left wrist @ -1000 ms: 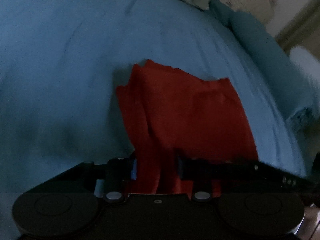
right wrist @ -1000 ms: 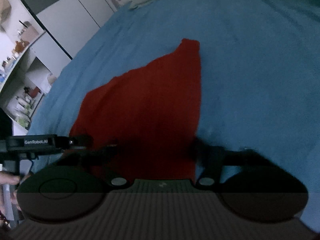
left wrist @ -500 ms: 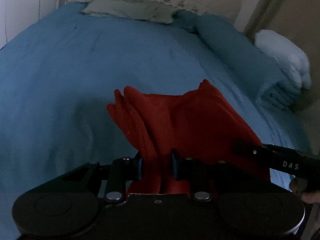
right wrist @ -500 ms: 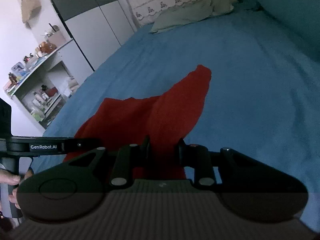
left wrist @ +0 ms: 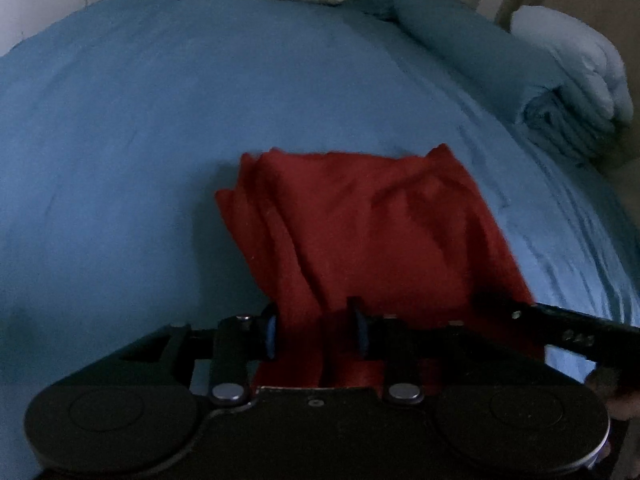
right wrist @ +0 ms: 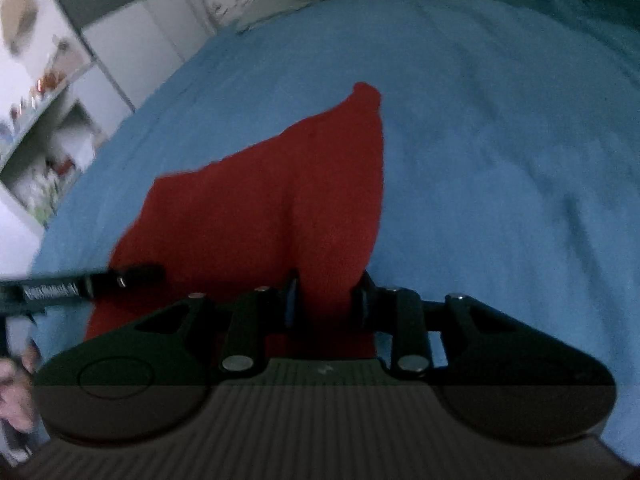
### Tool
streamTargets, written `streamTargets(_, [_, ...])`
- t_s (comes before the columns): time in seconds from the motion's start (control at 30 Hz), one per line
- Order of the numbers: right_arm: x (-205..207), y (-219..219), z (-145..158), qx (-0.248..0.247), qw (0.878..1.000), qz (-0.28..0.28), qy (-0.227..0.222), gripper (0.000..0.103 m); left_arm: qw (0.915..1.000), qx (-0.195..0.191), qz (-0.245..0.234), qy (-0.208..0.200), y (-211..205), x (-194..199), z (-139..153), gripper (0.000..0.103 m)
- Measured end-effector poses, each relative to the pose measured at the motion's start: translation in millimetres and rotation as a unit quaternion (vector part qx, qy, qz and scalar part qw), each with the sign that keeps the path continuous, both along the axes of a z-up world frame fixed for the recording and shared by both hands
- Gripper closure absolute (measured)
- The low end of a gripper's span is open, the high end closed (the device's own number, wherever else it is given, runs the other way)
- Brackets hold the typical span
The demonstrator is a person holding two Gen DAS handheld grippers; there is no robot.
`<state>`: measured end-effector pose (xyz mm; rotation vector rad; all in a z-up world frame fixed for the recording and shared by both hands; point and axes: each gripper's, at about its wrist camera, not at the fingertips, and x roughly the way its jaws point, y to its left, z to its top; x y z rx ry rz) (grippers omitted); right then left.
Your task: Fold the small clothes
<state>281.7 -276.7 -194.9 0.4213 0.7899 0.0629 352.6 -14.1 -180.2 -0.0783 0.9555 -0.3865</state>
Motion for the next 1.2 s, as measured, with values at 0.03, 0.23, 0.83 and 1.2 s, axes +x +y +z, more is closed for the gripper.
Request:
streamTargets(0.03, [-1, -1, -1, 0.006, 1.0, -0.004, -0.001, 0.057, 1.0, -0.001, 0.0, 0.0, 4, 0, -2, 0.058])
streamTargets(0.23, [-9, 2, 27, -0.029, 0.999, 0.007, -0.026, 0.03, 0.9999, 0.006, 0.009, -0.006, 3, -5, 13, 0.051])
streamTargets(0.83, [-232, 68, 221, -0.189, 0.977, -0.063, -0.074, 0.0, 0.9774, 0.077, 0.068, -0.185, 45, -245, 196, 0.0])
streamTargets(1.2, [-314, 111, 216, -0.217, 0.974, -0.071, -0.006, 0.0, 0.9824, 0.111, 0.075, -0.13, 36, -329, 170, 0.0])
